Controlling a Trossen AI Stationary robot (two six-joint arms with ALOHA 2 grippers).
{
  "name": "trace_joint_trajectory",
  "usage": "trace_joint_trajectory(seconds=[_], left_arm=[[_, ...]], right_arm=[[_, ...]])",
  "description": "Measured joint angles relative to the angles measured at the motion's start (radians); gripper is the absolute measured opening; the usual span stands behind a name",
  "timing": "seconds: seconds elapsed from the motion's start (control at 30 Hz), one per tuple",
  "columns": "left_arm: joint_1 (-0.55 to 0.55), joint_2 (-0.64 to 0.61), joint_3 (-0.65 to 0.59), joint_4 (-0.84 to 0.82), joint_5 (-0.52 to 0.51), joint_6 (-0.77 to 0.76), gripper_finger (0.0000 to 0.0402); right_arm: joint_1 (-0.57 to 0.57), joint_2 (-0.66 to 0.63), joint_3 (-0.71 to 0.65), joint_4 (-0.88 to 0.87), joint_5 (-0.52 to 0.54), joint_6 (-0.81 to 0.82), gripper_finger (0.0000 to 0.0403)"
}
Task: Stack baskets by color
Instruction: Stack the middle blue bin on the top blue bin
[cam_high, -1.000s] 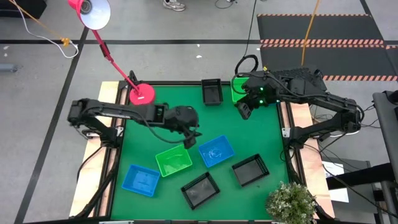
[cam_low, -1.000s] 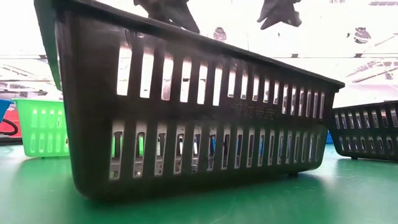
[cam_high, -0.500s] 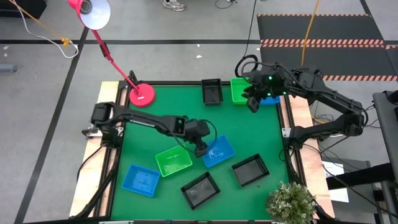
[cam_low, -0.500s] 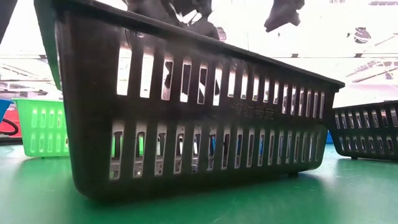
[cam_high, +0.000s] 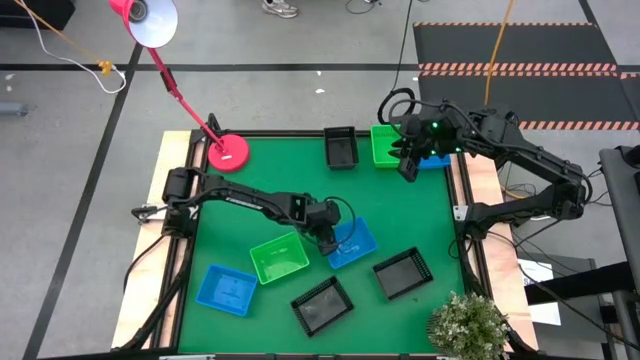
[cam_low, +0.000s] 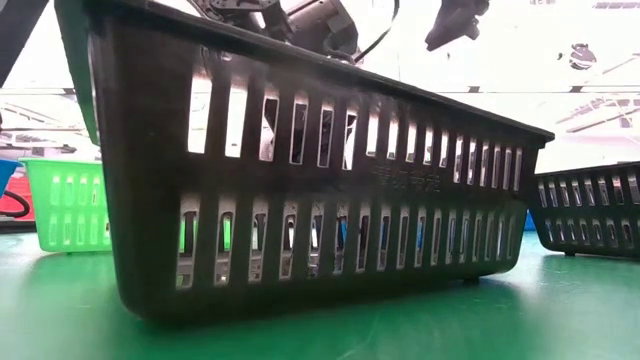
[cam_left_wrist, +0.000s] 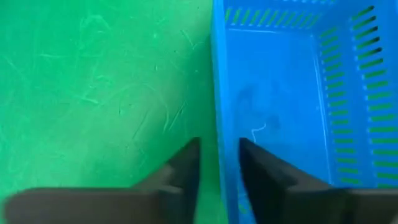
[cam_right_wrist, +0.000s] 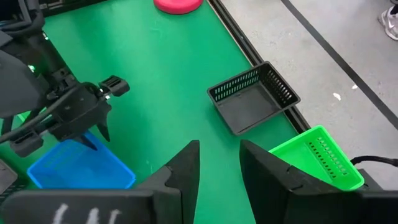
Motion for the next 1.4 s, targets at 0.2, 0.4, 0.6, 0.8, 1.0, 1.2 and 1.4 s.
trace_joint_trajectory(seconds=[0.2, 0.4, 0.6, 0.8, 1.0, 1.2, 1.4], left_arm=[[0.032, -0.012, 0.0, -0.007, 0.038, -0.006, 0.0013], [0.09, -0.096, 0.051, -0.064, 0.007, 0.089, 0.0008], [0.167, -0.173, 0.142, -0.2, -0.019, 0.252, 0.0006], [0.24, -0.23, 0.23, -0.287, 0.012, 0.488, 0.0006], [0.317, -0.251, 0.292, -0.383, 0.122, 0.71, 0.0012], [0.35, -0.253, 0.322, -0.46, 0.209, 0.871, 0.0009], [0.342, -0.252, 0.323, -0.482, 0.219, 0.989, 0.0009]], right_arm=[[0.0, 0.0, 0.0, 0.004, 0.0, 0.032, 0.0107], [0.0, 0.0, 0.0, 0.042, -0.009, 0.047, 0.0107], [0.001, 0.019, 0.0, 0.16, -0.082, 0.042, 0.0107], [0.035, 0.067, 0.0, 0.266, -0.181, -0.023, 0.0107], [0.122, 0.138, 0.0, 0.368, -0.135, -0.011, 0.0107], [0.178, 0.227, 0.0, 0.4, -0.006, 0.013, 0.0126], [0.193, 0.299, 0.0, 0.407, 0.053, 0.02, 0.0155]])
